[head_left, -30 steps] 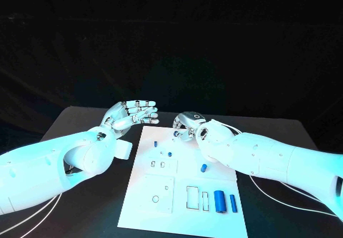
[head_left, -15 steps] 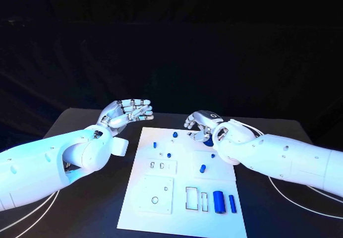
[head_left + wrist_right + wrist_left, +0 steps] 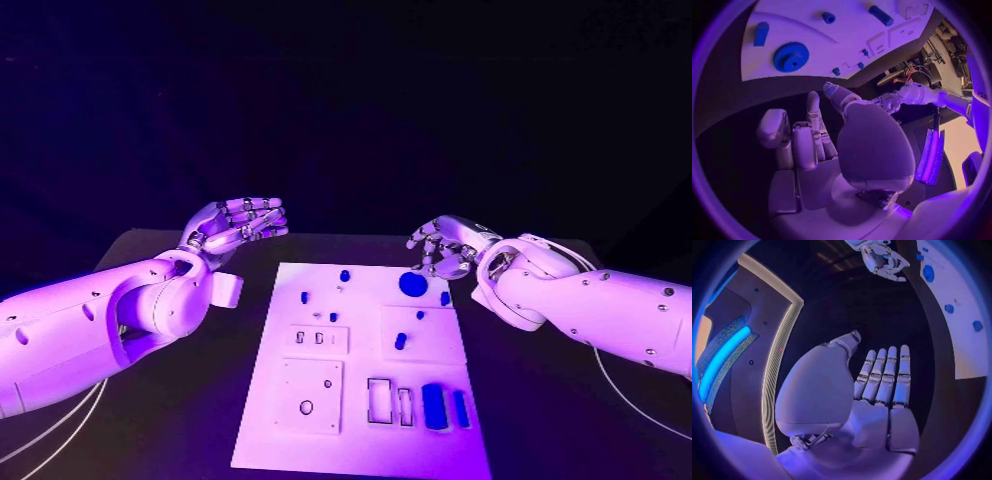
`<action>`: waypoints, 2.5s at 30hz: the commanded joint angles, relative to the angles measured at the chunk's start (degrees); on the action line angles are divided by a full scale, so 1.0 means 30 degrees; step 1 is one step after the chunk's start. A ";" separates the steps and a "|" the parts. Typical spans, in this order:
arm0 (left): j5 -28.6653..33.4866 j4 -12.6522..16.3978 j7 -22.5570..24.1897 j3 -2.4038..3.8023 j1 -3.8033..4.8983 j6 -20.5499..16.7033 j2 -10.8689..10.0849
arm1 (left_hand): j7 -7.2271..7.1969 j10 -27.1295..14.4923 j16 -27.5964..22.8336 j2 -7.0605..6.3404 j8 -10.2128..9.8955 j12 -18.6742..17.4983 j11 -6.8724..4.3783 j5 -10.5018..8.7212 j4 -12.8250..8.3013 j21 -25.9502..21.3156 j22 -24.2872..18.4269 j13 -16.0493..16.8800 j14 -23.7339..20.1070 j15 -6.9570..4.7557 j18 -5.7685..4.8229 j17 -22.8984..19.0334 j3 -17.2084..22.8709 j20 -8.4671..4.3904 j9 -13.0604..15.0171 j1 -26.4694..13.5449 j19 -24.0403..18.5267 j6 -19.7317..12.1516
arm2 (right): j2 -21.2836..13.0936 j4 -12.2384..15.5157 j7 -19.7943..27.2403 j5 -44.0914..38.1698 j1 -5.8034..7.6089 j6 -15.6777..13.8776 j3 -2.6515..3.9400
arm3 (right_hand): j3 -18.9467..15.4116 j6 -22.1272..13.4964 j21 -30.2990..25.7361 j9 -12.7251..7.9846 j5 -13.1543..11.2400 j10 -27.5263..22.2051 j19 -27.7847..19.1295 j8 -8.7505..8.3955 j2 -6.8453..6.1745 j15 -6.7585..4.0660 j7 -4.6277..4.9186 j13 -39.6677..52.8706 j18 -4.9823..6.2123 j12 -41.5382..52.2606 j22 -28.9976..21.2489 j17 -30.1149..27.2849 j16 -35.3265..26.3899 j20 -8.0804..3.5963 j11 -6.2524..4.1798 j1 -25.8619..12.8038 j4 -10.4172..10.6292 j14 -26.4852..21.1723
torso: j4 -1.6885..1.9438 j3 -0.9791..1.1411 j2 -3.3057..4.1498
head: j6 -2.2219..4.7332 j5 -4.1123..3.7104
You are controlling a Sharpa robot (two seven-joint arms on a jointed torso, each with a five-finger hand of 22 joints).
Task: Assemble the parts on the task board
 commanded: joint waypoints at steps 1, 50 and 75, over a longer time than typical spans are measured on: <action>-0.0026 -0.0321 0.0322 0.0017 0.0038 0.0193 0.0073 | 0.1253 -0.0226 -0.0234 0.0237 -0.0041 -0.0067 0.0042 0.0003 0.0070 -0.0215 -0.0008 0.0006 -0.0247 0.0051 -0.0234 -0.0132 -0.0313 -0.0004 -0.0038 0.0120 -0.0270 -0.0223 | 0.0016 -0.0603 0.0503 0.1200 0.0001 0.1858 -0.0001 | -0.0592 -0.0056 0.0248 0.0171 0.0131 -0.0991 0.0302 0.0236 0.0046 -0.0075 -0.0172 0.1898 -0.0159 0.2492 0.0440 0.0527 0.0342 0.0081 0.0032 0.0240 0.0390 0.0714 | -0.0095 0.0073 -0.0035 | -0.0004 -0.0114; 0.0000 -0.1024 0.0241 0.0009 0.0020 0.0270 0.0537 | 0.1418 -0.0826 -0.0635 0.0424 -0.0082 -0.0045 0.0195 0.0057 0.0468 -0.0517 0.0020 0.0010 -0.0456 0.0195 -0.0389 -0.0411 -0.1281 0.0000 -0.0136 0.0567 -0.0565 -0.0838 | 0.2062 -0.3569 -0.1089 -0.0690 -0.1020 0.3083 -0.0056 | -0.2621 -0.0569 0.1970 0.0488 0.0990 0.1854 0.1700 0.0994 0.0503 0.0200 0.0048 1.2110 -0.0657 1.2030 0.3131 0.4553 0.2390 0.0360 0.0297 0.1095 0.2683 0.1467 | -0.0020 0.0066 0.0005 | -0.0365 -0.0137; 0.0003 -0.1033 0.0118 0.0009 0.0020 0.0498 0.0580 | 0.1457 -0.0779 -0.0665 0.0504 0.0023 0.0009 0.0196 0.0041 0.0538 -0.0538 0.0028 0.0026 -0.0458 0.0203 -0.0398 -0.0440 -0.1329 -0.0002 -0.0097 0.0620 -0.0578 -0.0673 | 0.2648 -0.4257 -0.1300 -0.1136 -0.1285 0.3510 -0.0087 | 0.0222 0.0636 0.2428 0.0502 0.1070 0.2674 0.1980 0.1592 0.0748 0.0043 -0.0170 1.3302 -0.0769 1.2893 0.3849 0.5079 0.2627 0.0241 0.0087 0.1660 0.2791 0.1557 | -0.0032 0.0067 -0.0007 | -0.0470 0.0004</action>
